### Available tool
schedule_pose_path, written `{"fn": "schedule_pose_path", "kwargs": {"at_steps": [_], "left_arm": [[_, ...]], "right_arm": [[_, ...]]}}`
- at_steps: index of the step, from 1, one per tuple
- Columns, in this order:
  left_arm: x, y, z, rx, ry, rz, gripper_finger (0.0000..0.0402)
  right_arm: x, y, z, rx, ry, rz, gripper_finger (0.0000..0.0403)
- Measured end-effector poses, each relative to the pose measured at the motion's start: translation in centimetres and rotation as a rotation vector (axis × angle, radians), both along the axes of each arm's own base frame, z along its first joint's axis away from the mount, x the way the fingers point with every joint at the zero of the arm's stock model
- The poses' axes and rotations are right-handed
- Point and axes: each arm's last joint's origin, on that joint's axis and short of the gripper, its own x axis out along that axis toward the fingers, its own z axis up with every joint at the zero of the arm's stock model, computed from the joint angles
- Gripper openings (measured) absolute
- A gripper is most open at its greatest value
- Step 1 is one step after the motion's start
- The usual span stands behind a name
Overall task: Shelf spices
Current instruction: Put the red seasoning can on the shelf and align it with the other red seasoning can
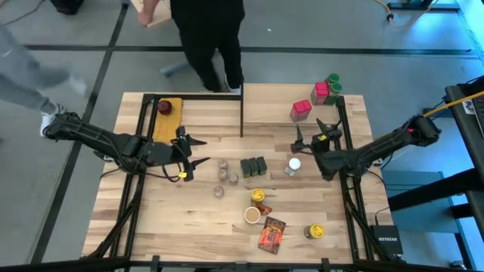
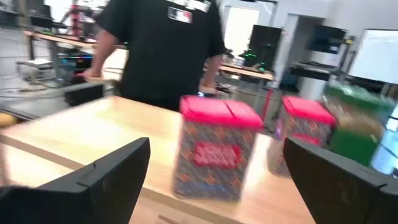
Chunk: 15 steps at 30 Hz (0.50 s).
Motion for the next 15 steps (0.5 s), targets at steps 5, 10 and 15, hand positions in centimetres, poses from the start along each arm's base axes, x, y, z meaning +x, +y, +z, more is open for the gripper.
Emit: {"fn": "schedule_pose_path", "kwargs": {"at_steps": [5, 10, 15], "left_arm": [[0.0, 0.0, -0.1, 0.002, 0.008, 0.0, 0.0249], [0.0, 0.0, -0.1, 0.002, 0.01, 0.0, 0.0249], [0.0, 0.0, -0.1, -0.014, 0.002, 0.006, 0.0249]], "right_arm": [[-0.7, -0.5, -1.0, 0.003, -0.008, -0.014, 0.0374], [-0.9, -1.0, -0.7, -0.019, 0.062, -0.04, 0.0374], [-0.8, -2.3, -0.9, -0.027, 0.103, -0.118, 0.0374]]}}
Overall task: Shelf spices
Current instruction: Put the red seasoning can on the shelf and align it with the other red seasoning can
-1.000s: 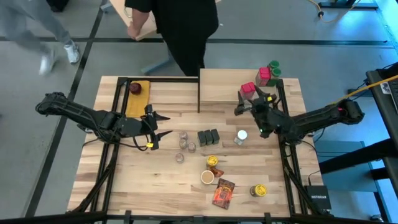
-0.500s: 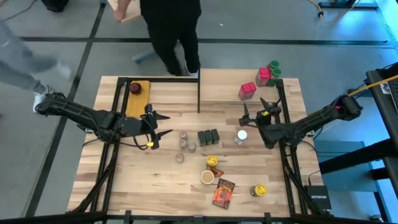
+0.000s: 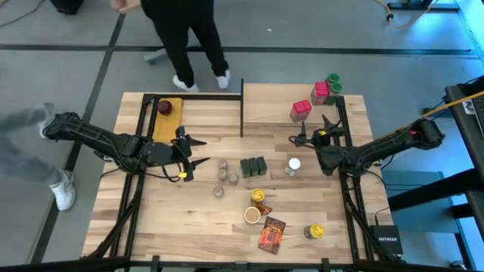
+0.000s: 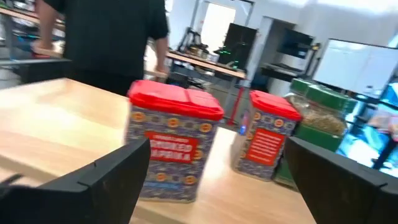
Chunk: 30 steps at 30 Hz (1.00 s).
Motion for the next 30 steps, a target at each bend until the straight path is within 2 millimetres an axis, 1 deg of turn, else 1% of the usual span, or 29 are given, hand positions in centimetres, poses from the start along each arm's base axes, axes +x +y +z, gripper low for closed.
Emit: {"fn": "schedule_pose_path", "kwargs": {"at_steps": [3, 10, 17, 25, 30], "left_arm": [[0.0, 0.0, 0.0, 0.001, 0.001, 0.0, 0.0249], [0.0, 0.0, 0.0, 0.003, 0.002, -0.001, 0.0249], [0.0, 0.0, 0.0, 0.001, 0.001, 0.0, 0.0249], [0.0, 0.0, 0.0, 0.003, 0.002, -0.001, 0.0249], [0.0, 0.0, 0.0, 0.003, 0.002, -0.001, 0.0249]], "right_arm": [[0.0, -0.5, -0.3, -0.006, 0.038, -0.022, 0.0374], [-0.1, -0.8, -0.4, -0.01, 0.06, -0.046, 0.0374], [-0.2, -2.5, -0.6, -0.008, 0.081, -0.136, 0.0374], [-0.1, -4.5, -0.7, 0.021, 0.078, -0.102, 0.0374], [-0.1, -5.1, -0.3, 0.018, 0.104, -0.123, 0.0374]]}}
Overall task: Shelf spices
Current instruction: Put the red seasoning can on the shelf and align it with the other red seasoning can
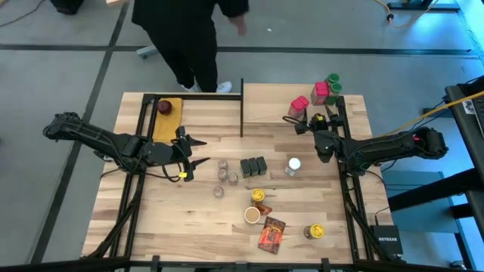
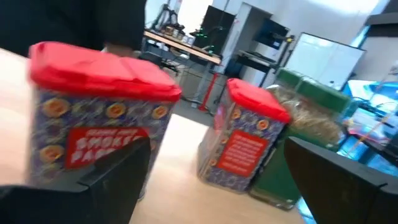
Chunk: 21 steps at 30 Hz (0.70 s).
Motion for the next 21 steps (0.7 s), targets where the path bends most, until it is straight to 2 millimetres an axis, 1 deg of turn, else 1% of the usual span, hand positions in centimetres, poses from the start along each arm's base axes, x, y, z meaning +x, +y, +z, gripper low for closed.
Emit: {"fn": "schedule_pose_path", "kwargs": {"at_steps": [2, 5, 9, 11, 13, 16, 19, 21], "left_arm": [[0.0, 0.0, 0.0, 0.0, 0.0, 0.0, 0.0249], [0.0, 0.0, 0.0, 0.0, 0.0, 0.0, 0.0249], [0.0, 0.0, 0.0, -0.003, -0.001, 0.001, 0.0249], [0.0, 0.0, 0.0, -0.006, -0.002, 0.003, 0.0249], [0.0, 0.0, 0.0, -0.007, -0.003, 0.003, 0.0249], [0.0, 0.0, 0.0, -0.012, -0.005, 0.004, 0.0249], [0.0, 0.0, 0.0, -0.01, -0.005, 0.003, 0.0249], [0.0, 0.0, 0.0, -0.008, -0.004, 0.003, 0.0249]], "right_arm": [[0.2, 0.1, 0.6, -0.006, 0.007, -0.005, 0.0374], [0.8, 1.0, 2.1, -0.014, -0.02, 0.046, 0.0374], [1.6, 3.0, 4.0, -0.019, -0.056, 0.13, 0.0374], [1.8, 4.0, 4.5, -0.014, -0.083, 0.2, 0.0374], [2.0, 4.8, 4.5, -0.012, -0.082, 0.248, 0.0374], [1.9, 5.6, 4.1, -0.01, -0.08, 0.237, 0.0374], [2.2, 5.6, 3.2, 0.012, -0.075, 0.28, 0.0374], [2.5, 5.2, 2.4, 0.047, -0.081, 0.323, 0.0374]]}}
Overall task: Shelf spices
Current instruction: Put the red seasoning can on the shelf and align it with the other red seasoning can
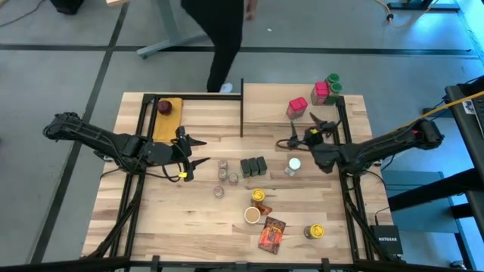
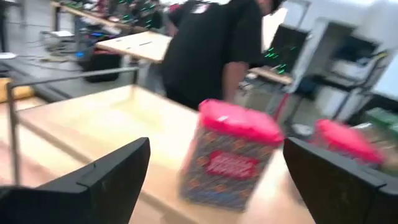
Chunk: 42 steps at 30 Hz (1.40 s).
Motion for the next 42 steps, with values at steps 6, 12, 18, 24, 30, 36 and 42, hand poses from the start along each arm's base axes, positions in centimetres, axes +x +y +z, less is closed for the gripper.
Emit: {"fn": "schedule_pose_path", "kwargs": {"at_steps": [6, 12, 18, 24, 30, 36, 42], "left_arm": [[0.0, 0.0, 0.1, 0.019, 0.0, -0.008, 0.0249], [0.0, 0.0, 0.1, 0.026, 0.002, -0.011, 0.0249], [0.0, 0.0, 0.1, 0.024, 0.003, -0.01, 0.0249], [0.0, 0.0, 0.1, 0.019, 0.002, -0.008, 0.0249], [0.0, 0.0, 0.0, 0.006, 0.005, -0.001, 0.0249], [0.0, 0.0, 0.0, 0.006, 0.005, -0.001, 0.0249], [0.0, 0.0, -0.1, 0.004, 0.011, 0.0, 0.0249]], "right_arm": [[1.0, -1.8, -1.4, 0.062, -0.002, 0.008, 0.0374], [1.3, -3.5, -1.9, 0.063, 0.007, -0.075, 0.0374], [1.0, -3.9, -1.9, 0.029, 0.013, -0.178, 0.0374], [0.7, -3.9, -1.8, -0.018, 0.054, -0.276, 0.0374], [0.4, -3.9, -1.7, -0.057, 0.08, -0.369, 0.0374], [0.4, -3.9, -1.7, -0.055, 0.083, -0.359, 0.0374], [0.2, -4.0, -1.6, -0.075, 0.08, -0.421, 0.0374]]}}
